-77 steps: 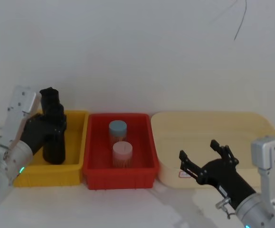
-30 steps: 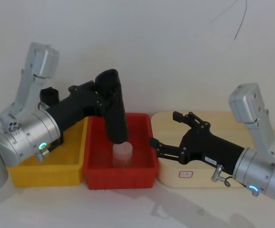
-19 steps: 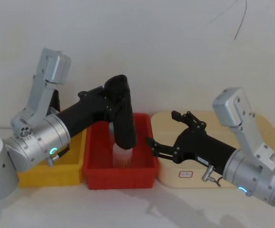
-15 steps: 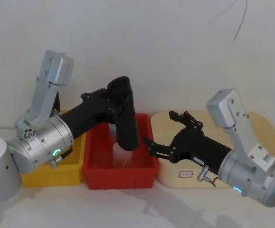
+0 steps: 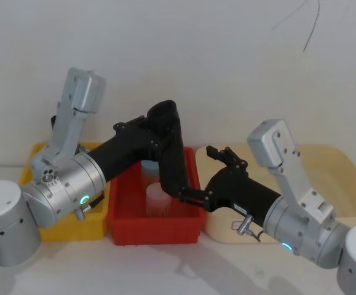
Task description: Pick up the garbage bag with the one hand and transfer it to the other hand.
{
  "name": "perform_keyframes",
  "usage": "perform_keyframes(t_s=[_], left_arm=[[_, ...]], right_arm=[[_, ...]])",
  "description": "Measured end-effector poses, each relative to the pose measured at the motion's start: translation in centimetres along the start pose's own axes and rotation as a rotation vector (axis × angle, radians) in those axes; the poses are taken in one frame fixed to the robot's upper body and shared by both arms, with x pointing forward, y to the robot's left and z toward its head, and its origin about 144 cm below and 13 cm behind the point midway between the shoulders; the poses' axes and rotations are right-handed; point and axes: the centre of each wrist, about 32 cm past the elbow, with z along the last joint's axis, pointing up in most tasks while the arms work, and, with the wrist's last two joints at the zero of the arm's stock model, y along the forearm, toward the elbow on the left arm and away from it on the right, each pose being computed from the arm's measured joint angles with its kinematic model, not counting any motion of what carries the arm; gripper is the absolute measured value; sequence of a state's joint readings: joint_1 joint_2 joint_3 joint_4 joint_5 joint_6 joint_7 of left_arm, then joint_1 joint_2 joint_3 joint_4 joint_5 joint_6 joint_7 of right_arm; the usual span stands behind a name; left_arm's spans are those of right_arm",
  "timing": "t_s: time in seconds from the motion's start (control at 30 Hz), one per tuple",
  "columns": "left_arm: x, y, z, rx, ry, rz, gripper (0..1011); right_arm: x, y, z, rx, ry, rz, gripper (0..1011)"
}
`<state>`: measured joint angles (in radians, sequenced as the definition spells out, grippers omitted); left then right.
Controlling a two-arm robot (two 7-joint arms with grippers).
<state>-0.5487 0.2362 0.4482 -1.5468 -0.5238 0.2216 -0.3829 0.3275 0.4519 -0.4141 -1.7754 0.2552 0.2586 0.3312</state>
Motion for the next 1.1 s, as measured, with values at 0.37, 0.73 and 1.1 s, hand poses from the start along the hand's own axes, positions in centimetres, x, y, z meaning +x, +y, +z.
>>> perform_keyframes(t_s=[0.37,0.73,1.1], left_arm=[[-1.0,-0.6,-0.2,-0.006,0.012,-0.005,381],[-2.0,-0.7,-0.3,-0.005,0.027,-0.013,381],[-2.6,-0.5,-0.3,0.000,0.040,-0.013,381]], right_arm=[[-0.2,0.8,-0.6,0.003,0.014,-0.012,1001],[0.3,1.1,-1.2,0.015,0.014,-0.056,1001],[0.6,1.3,-1.8,0.024,0.023,-0.086,1001]])
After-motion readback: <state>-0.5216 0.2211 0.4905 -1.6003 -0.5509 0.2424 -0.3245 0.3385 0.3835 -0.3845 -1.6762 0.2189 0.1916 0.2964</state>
